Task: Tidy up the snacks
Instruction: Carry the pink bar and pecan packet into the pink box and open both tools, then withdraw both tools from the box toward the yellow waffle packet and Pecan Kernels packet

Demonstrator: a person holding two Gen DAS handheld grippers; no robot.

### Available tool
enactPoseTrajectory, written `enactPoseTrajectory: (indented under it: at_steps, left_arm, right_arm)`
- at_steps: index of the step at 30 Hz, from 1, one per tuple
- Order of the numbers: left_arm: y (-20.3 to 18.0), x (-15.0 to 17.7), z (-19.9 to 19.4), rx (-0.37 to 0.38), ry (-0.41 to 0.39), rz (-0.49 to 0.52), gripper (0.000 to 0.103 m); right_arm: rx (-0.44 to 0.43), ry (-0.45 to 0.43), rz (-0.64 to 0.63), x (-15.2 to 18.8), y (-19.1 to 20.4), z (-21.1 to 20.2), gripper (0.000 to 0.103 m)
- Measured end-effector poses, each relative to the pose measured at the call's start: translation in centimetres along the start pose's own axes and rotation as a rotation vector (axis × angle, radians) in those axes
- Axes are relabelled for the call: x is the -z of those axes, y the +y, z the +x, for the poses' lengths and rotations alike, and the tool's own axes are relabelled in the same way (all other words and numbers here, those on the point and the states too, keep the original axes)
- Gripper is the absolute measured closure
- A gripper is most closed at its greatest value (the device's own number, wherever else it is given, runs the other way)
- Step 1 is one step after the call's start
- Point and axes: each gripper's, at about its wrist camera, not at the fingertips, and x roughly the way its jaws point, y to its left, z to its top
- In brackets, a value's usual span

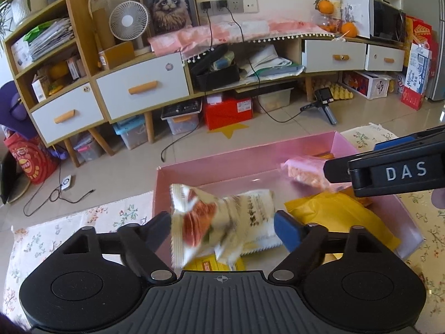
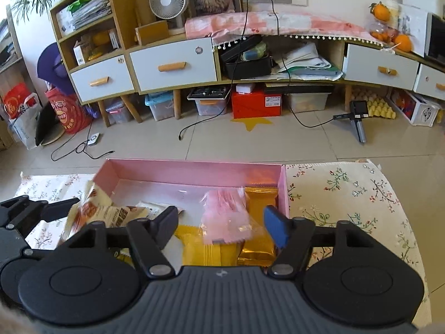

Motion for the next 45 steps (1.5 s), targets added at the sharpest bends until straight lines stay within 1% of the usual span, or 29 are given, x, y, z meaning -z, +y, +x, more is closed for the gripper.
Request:
enactPoseTrajectory:
  at_steps: [1, 3, 4, 6, 7, 9, 14, 21, 27, 32, 39, 45]
  left_arm:
    - [0.1, 0.0, -0.3, 0.004, 0.002, -0.009, 0.016]
    - [0.2, 0.1, -0.9, 0.011, 0.006, -0.028, 0.011]
    - [0.2, 0.2, -1.2, 0.014, 0.007, -0.032, 0.009]
    - [0.0, 0.5, -1.8, 0.015, 0.009, -0.033, 0.007]
    - [-0.1, 0.7, -2.1, 0.015, 0.010, -0.034, 0.005]
    - [-0.3, 1.1, -2.8, 0.012, 0.015, -0.037, 0.004]
    - [-0.7, 2.3, -4.1, -0.001, 0.036, -0.047, 0.003]
    - [-0.9, 4.3, -6.8, -0.014, 0.052, -0.065, 0.002]
    - [-0.7, 6.0, -9.0, -0.065, 0.067, -0.080, 0.002]
    - [-0.5, 7.4, -11.0, -0.080, 0.079, -0.073, 0.002]
    - [0.0, 9.0, -13.5, -0.068, 0.092, -0.100, 0.002]
    - [-0.1, 10.4, -14.7, -0.047, 0.110, -0.109, 0.002]
  right_arm:
    - [0.006, 0.000, -0.001, 0.0, 0.0, -0.2, 0.032]
    - [0.013, -0.007, -0.003, 0.1, -0.1, -0.8, 0.024]
    - [0.014, -0.010, -0.005, 0.2, -0.1, -1.1, 0.022]
    - [0.015, -0.012, -0.013, 0.4, -0.1, -1.6, 0.015]
    - [0.016, -0.013, -0.019, 0.6, -0.1, -2.0, 0.013]
    - [0.016, -0.013, -0.031, 0.8, -0.2, -2.5, 0.007]
    - [0.016, -0.003, -0.056, 1.7, 0.0, -3.9, 0.002]
    - [0.012, 0.007, -0.085, 3.1, 0.4, -5.9, 0.000]
    - [0.014, 0.024, -0.094, 4.6, 0.6, -7.5, 0.000]
    - [0.015, 0.034, -0.101, 5.5, 1.1, -8.6, 0.000]
    - [-0.003, 0.042, -0.106, 7.0, 1.8, -10.3, 0.000]
    - [-0.011, 0.045, -0.106, 8.2, 2.3, -11.3, 0.000]
